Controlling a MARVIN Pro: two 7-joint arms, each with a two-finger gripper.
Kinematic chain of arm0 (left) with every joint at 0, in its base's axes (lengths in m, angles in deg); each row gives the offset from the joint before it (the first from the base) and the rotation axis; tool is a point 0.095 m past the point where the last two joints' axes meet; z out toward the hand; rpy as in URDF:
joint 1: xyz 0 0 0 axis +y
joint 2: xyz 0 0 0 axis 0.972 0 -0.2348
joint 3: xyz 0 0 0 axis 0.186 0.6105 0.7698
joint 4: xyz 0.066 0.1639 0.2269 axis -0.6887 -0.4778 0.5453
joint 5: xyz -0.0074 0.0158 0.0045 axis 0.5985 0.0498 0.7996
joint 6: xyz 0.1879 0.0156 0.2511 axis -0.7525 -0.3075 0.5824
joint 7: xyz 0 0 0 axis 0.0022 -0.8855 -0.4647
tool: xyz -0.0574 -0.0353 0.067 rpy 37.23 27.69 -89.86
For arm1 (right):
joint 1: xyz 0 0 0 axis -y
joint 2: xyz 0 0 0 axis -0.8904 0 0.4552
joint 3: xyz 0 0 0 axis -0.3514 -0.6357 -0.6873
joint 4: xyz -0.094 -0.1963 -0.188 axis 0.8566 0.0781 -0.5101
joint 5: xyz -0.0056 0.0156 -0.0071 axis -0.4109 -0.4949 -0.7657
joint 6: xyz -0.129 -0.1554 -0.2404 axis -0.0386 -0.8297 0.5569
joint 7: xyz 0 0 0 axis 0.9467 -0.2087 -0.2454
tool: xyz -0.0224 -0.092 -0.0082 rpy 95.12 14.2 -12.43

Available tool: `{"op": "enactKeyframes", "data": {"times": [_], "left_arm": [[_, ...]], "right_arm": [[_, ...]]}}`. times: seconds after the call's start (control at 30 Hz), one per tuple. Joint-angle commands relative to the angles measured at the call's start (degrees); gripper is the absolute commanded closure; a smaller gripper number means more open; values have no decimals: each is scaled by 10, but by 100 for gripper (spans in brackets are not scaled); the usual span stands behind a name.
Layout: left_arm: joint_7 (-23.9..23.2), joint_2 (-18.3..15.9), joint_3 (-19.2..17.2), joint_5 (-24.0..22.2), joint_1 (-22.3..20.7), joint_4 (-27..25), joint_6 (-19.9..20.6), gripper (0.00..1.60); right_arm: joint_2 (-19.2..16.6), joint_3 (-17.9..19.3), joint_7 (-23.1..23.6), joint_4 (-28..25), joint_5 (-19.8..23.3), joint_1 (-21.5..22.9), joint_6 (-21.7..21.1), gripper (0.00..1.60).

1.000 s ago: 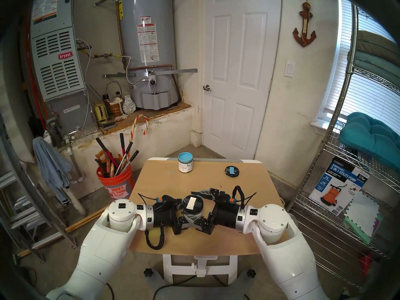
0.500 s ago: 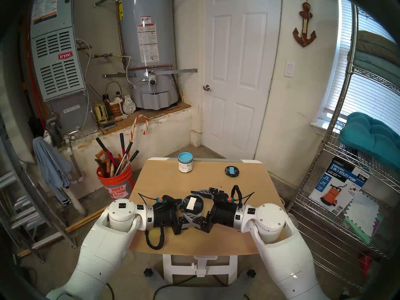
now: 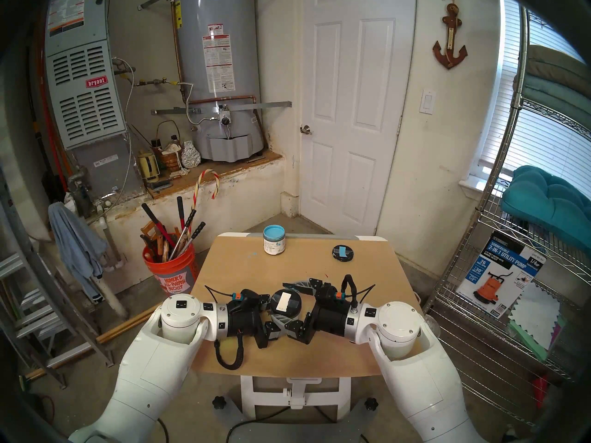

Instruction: Open paint jar

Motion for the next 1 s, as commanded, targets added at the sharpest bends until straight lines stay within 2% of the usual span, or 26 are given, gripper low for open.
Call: {"op": "enactKeyframes", "data": {"times": [0.0, 0.1, 0.13, 0.27, 0.33, 0.4, 0.43, 0.47, 0.57, 0.6, 0.67, 0.73, 0.77, 0.8, 0.97], "left_arm": [[8, 5, -5, -2, 7, -3, -8, 160], [10, 6, -5, -1, 5, 3, -13, 160], [10, 6, -5, -1, 5, 5, -15, 160], [11, 6, -7, -3, 7, -7, -6, 160], [11, 6, -8, -4, 7, -6, -7, 160], [11, 6, -9, -4, 6, -5, -8, 160], [11, 6, -9, -5, 5, -5, -8, 160], [10, 6, -9, -5, 5, -5, -8, 160], [9, 5, -9, -5, 4, -4, -8, 160], [9, 5, -9, -5, 3, -4, -8, 160], [8, 4, -8, -5, 2, -4, -7, 160], [7, 4, -8, -5, 2, -4, -7, 160], [6, 3, -8, -5, 1, -3, -7, 160], [6, 3, -7, -5, 1, -3, -7, 160], [4, 1, -6, -5, 0, -3, -4, 160]], "right_arm": [[8, 3, 4, -8, 13, 4, -9, 88], [6, 5, 4, -9, 15, 2, -10, 86], [5, 5, 4, -10, 16, 1, -10, 93], [3, 9, 6, -16, 19, -1, -12, 92], [2, 9, 7, -17, 20, -1, -13, 99], [1, 10, 10, -16, 20, -1, -13, 95], [1, 10, 11, -16, 20, -1, -13, 99], [1, 10, 11, -16, 19, -1, -12, 112], [0, 10, 15, -21, 18, -6, -12, 103], [-1, 10, 17, -23, 18, -8, -12, 93], [-1, 10, 18, -24, 18, -10, -11, 99], [-1, 11, 19, -25, 17, -12, -10, 87], [-1, 11, 20, -26, 17, -12, -11, 63], [-1, 11, 20, -26, 17, -13, -11, 0], [6, 18, 15, -33, 19, -22, -11, 0]]}}
